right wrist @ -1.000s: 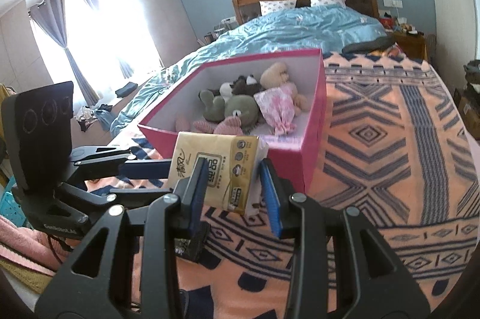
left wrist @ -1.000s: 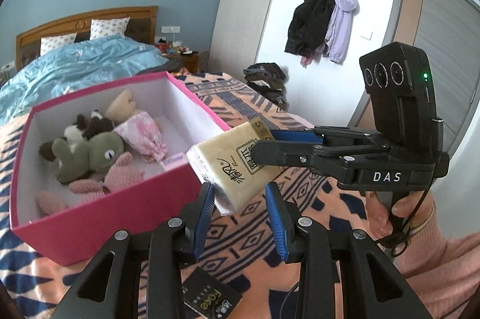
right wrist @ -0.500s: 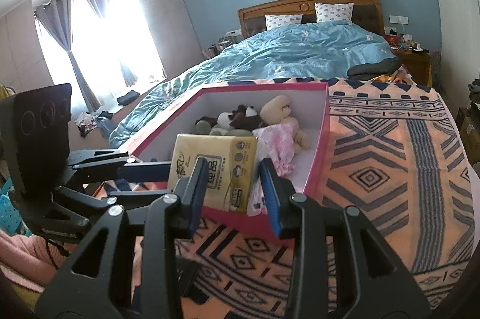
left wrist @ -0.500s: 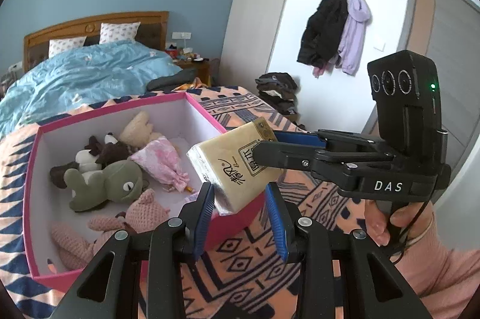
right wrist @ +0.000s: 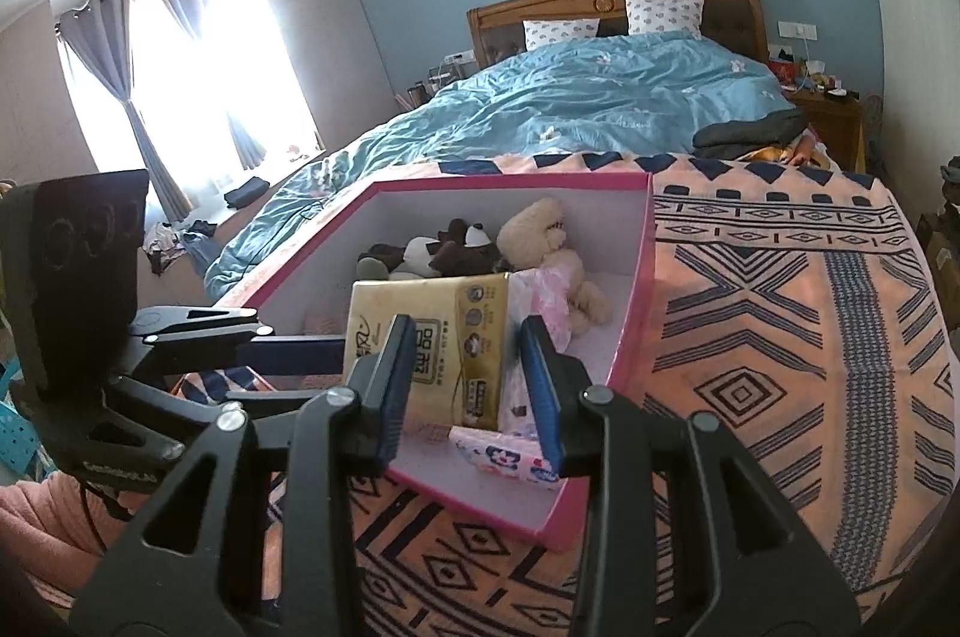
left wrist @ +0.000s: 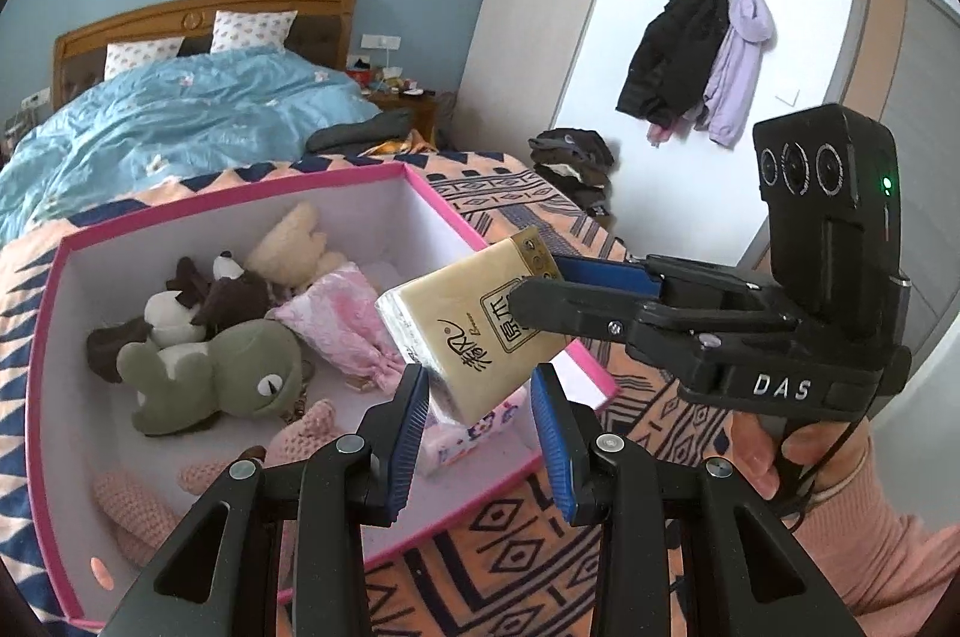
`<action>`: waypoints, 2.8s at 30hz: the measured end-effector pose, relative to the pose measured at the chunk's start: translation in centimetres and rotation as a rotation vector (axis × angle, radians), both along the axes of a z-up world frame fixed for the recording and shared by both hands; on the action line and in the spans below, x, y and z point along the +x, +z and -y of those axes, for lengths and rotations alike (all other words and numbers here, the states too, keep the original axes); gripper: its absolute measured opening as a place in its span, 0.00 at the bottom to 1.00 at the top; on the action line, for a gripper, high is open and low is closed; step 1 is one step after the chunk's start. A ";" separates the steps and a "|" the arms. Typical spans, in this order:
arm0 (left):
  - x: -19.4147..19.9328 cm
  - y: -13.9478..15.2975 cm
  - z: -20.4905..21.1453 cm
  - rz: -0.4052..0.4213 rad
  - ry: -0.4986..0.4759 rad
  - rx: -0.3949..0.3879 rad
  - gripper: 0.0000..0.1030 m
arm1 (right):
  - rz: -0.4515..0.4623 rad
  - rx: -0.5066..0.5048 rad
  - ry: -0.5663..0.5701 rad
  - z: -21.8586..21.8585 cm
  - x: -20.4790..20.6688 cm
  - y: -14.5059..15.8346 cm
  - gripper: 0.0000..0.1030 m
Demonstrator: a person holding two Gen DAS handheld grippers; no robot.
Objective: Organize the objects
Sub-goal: 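Carry the beige pack into the box and open the right gripper, then withdraw the open right gripper from the box, then lower the open left gripper onto the black Face card box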
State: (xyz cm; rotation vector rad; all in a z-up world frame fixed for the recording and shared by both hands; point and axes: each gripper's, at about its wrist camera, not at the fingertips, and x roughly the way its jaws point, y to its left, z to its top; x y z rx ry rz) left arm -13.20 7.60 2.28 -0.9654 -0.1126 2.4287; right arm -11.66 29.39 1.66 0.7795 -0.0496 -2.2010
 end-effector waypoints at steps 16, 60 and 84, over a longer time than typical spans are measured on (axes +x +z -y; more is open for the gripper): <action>-3.3 -2.0 -0.1 0.070 0.075 -0.061 0.34 | 0.008 0.074 -0.038 1.5 -2.2 -1.4 0.38; 9.9 -4.9 1.8 0.028 0.068 -0.136 0.49 | 0.186 0.061 0.164 0.3 9.4 -7.1 0.45; 9.6 -9.8 2.5 0.177 0.022 -0.098 0.48 | 0.384 0.140 0.345 3.5 14.8 -12.9 0.45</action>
